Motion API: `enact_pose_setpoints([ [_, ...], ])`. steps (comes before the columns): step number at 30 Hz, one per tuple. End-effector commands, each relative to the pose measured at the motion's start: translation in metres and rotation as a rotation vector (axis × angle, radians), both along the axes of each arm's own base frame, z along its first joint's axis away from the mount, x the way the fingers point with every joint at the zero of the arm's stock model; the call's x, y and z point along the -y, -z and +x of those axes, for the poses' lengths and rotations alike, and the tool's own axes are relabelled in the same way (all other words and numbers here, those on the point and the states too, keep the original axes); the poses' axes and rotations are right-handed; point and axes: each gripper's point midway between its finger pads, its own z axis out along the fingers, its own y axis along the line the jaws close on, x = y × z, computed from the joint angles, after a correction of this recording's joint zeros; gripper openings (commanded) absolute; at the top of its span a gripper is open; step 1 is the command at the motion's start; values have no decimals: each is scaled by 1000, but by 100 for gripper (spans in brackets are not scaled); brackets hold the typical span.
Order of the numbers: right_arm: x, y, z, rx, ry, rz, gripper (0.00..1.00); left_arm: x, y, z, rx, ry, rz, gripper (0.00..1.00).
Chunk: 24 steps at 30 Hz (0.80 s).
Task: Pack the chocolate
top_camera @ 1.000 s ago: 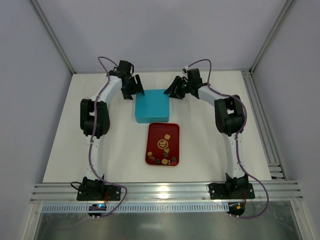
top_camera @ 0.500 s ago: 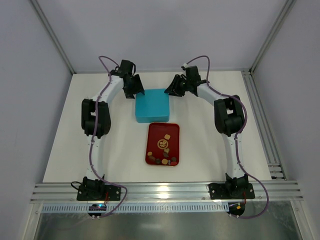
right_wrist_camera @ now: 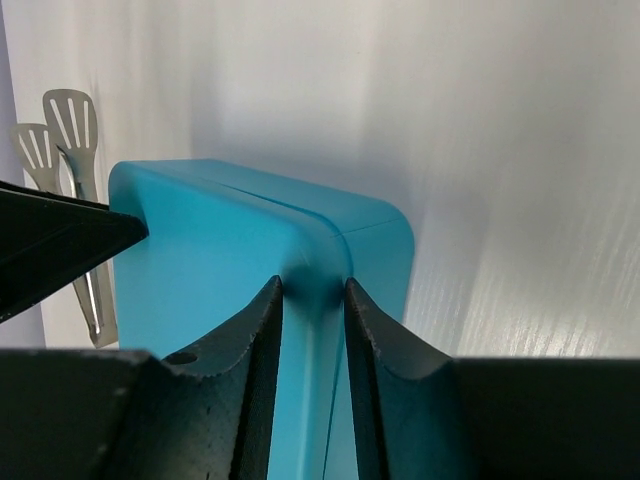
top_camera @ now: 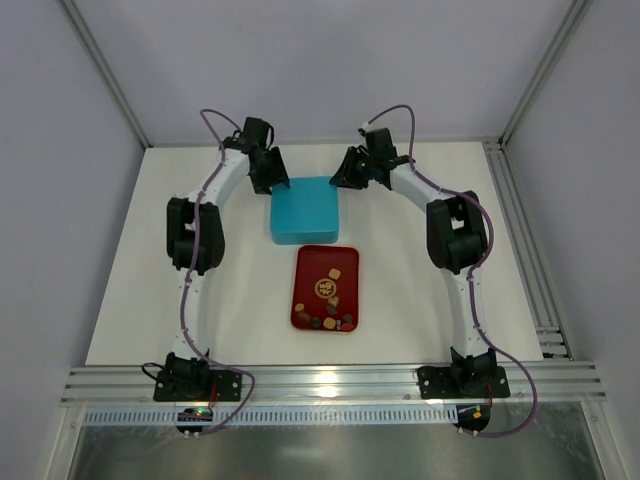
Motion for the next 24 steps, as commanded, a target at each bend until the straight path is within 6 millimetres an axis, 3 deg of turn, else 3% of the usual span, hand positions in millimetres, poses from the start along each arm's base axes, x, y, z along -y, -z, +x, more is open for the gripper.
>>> enact_pose_setpoints([
  [1,12,74,-38,-168,-21,-200,30,-21,95,-59,-299,20,191,54],
  [12,10,78,-46,-204,-48,-299,26,-21,98,-67,-330,44,205,54],
  [19,18,80,-55,-222,-48,-353,42,-32,98,-72,-354,73,262,58],
  [24,19,82,-58,-231,-47,-356,45,-36,101,-79,-372,95,280,61],
])
